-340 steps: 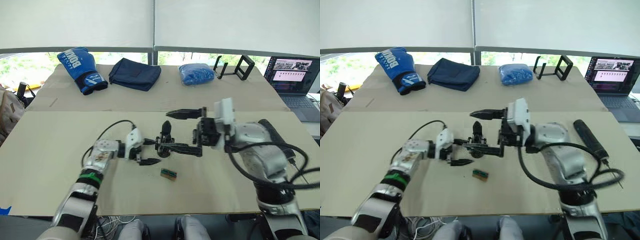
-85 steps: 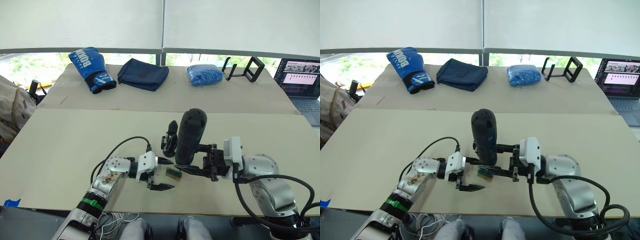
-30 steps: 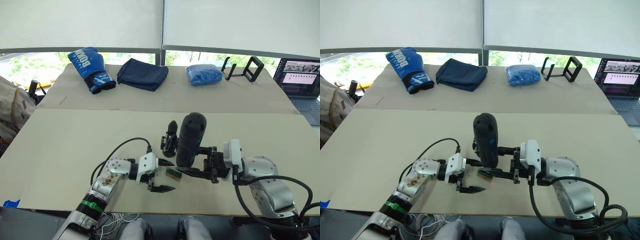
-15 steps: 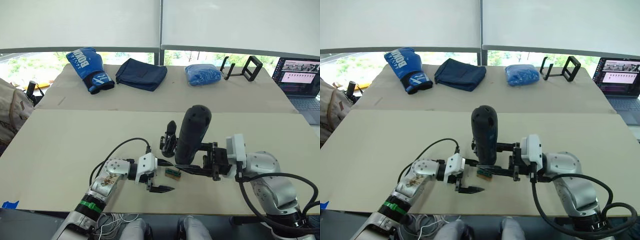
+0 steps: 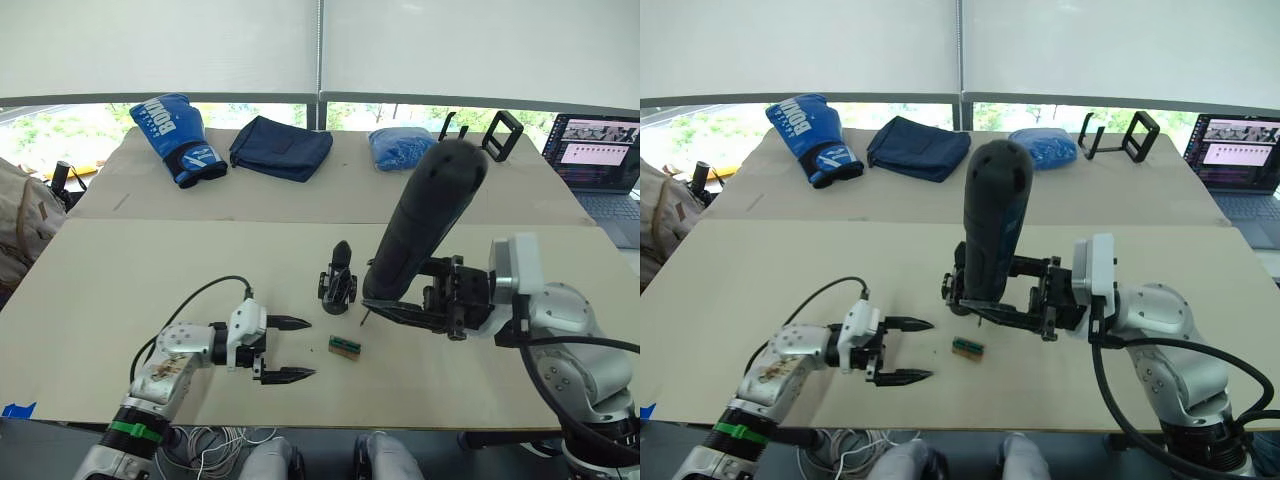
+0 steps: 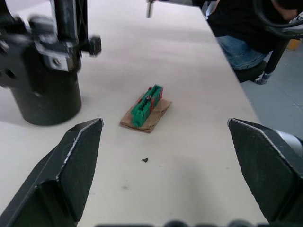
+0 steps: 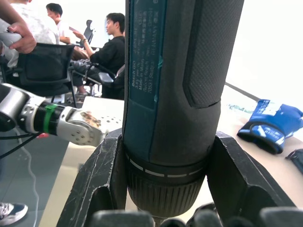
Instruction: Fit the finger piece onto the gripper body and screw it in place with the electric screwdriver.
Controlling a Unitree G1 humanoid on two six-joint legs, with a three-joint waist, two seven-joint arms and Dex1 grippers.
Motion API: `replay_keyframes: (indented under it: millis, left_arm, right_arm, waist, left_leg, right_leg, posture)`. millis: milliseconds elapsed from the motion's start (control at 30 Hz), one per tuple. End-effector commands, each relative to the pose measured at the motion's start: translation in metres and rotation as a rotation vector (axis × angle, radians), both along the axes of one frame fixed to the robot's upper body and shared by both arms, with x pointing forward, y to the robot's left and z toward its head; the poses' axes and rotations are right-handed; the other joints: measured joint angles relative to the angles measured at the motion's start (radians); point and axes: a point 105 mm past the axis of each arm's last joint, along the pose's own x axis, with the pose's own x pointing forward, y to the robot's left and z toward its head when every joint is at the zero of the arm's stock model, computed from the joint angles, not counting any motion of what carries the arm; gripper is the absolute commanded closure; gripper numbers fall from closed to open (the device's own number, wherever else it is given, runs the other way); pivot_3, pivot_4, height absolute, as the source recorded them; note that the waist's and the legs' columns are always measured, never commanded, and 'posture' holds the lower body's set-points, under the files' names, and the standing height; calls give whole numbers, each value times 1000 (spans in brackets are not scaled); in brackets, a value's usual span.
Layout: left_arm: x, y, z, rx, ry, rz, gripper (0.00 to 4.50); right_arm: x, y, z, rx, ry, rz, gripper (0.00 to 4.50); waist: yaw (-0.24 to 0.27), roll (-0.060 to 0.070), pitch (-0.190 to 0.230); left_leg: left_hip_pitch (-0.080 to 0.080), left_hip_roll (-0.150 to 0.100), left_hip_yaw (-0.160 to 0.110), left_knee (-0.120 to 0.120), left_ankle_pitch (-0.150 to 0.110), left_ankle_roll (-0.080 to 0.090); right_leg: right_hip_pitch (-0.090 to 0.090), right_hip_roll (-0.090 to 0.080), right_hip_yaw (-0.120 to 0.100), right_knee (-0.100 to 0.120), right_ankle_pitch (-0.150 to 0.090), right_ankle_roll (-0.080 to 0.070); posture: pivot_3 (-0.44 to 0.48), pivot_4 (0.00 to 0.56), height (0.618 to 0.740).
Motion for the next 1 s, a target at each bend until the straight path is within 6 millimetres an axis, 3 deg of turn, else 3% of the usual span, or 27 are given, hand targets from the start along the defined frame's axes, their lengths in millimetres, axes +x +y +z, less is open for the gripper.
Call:
replay_keyframes:
  millis: [33,200,333,767,1000]
  left_arm:
    - [5,8,34,-106,-51,30,0]
    - [25,14,65,-210,-97,121,0]
    - [40,13,77,-261,-113,160,0]
    - [52,12,75,-222,-113,210,0]
    - [54,12,70,-166,-128,223,0]
  right_arm:
    - [3,-12,23,57,-52,-33,2535]
    - [18,-22,30,57,-63,-62,2535]
    - [31,-22,37,71,-87,-65,2535]
    - [48,16,61,136,-74,6,2535]
    - [55,33,60,134,-36,39,2535]
  waist:
    - [2,0,0]
    - [2,0,0]
    - [1,-1,0]
    - [-10,-1,0]
    - [-12,-1,0]
  left_leg:
    - [0,0,0,0,0,0]
    - [0,-1,-1,0,0,0]
    - [0,-2,0,1,0,0]
    - [0,-1,1,0,2,-3]
    - [-1,-1,2,0,2,-3]
  right_leg:
    - [0,-2,0,0,0,0]
    - [1,3,-2,0,0,0]
    - [1,5,-1,0,0,1]
    - [0,8,-1,0,0,1]
    - [0,8,-2,0,0,1]
  posture:
    - [0,150,740]
    - [0,150,740]
    - [0,150,740]
    - [0,150,740]
    - [0,150,740]
